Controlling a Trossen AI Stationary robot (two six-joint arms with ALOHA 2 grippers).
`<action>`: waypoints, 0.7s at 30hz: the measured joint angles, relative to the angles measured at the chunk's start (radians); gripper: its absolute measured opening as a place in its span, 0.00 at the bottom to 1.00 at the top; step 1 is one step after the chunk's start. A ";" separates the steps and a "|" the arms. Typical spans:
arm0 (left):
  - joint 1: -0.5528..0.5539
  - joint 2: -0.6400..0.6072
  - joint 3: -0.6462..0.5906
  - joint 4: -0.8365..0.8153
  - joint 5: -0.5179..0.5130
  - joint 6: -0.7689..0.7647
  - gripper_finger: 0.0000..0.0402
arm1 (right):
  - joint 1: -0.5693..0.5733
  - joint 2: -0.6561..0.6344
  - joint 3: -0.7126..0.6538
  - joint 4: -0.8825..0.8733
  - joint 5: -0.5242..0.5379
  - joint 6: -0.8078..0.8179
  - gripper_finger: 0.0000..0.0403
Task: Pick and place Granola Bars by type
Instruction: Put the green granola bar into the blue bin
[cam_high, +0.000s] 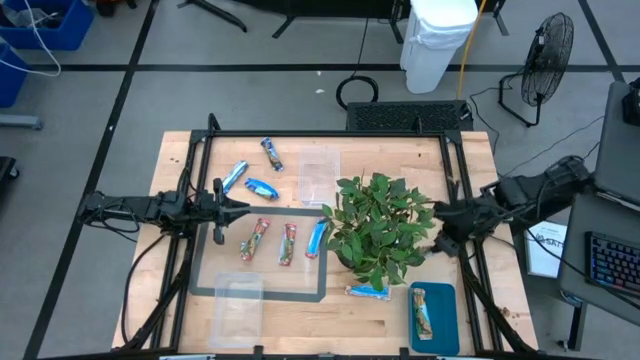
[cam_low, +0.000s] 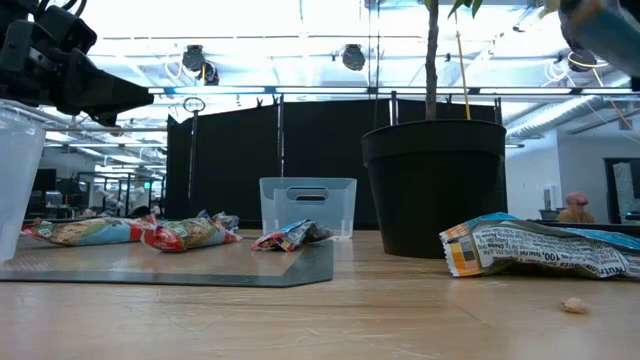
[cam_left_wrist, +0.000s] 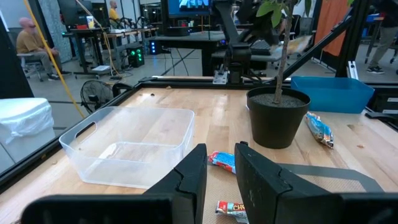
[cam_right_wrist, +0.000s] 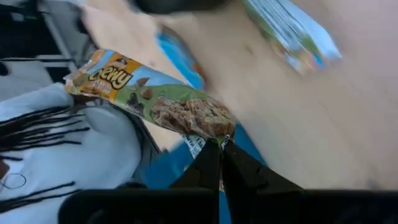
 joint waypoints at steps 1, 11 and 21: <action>0.000 0.000 0.000 0.000 0.000 0.000 0.22 | 0.043 0.007 0.000 0.036 0.048 -0.002 0.00; 0.000 0.000 0.000 0.000 0.000 0.000 0.22 | 0.565 0.117 0.000 0.215 0.506 0.216 0.00; 0.000 0.000 0.000 0.000 0.000 0.000 0.22 | 0.818 0.328 0.000 0.369 0.621 0.710 0.00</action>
